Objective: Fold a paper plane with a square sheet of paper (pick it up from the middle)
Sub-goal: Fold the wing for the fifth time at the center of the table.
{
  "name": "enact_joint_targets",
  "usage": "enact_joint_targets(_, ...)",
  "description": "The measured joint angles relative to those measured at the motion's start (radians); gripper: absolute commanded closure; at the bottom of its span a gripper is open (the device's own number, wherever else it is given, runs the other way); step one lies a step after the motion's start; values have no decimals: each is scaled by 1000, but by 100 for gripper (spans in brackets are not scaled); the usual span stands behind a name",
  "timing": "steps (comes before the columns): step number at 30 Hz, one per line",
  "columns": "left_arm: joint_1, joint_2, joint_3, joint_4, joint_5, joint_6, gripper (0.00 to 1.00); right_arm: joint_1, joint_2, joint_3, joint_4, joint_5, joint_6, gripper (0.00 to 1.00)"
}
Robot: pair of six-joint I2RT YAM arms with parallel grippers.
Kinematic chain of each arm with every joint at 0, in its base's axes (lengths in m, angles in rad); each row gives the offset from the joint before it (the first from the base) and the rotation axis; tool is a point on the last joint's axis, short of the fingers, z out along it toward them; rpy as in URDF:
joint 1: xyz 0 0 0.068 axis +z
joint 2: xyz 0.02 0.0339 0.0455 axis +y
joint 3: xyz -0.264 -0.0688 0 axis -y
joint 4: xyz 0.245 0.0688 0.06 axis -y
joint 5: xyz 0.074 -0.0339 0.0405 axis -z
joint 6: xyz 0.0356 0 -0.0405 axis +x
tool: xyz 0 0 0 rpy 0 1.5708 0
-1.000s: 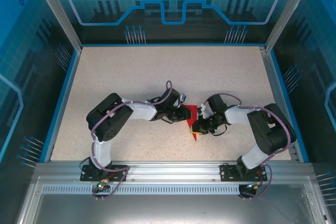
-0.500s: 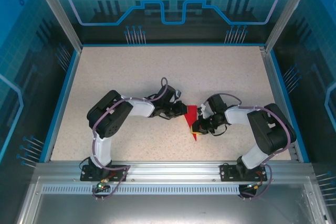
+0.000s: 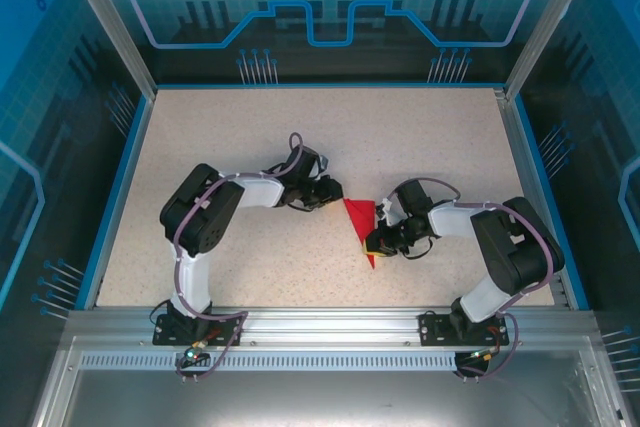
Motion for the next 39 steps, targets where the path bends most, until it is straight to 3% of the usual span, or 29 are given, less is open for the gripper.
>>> enact_joint_targets(9,-5,-133,2,-55,8,10,75,-1,31,41,-42,-8,-10,92)
enact_joint_targets(14,-60,-184,-2,-52,31,14,76,-1,45,59,-44,-8,-10,92)
enact_joint_targets(21,-168,-114,-1,-54,66,7,77,-1,45,60,-39,-8,-9,92)
enact_joint_targets(39,-173,48,50,-41,99,-49,81,-1,-27,38,-32,11,2,86)
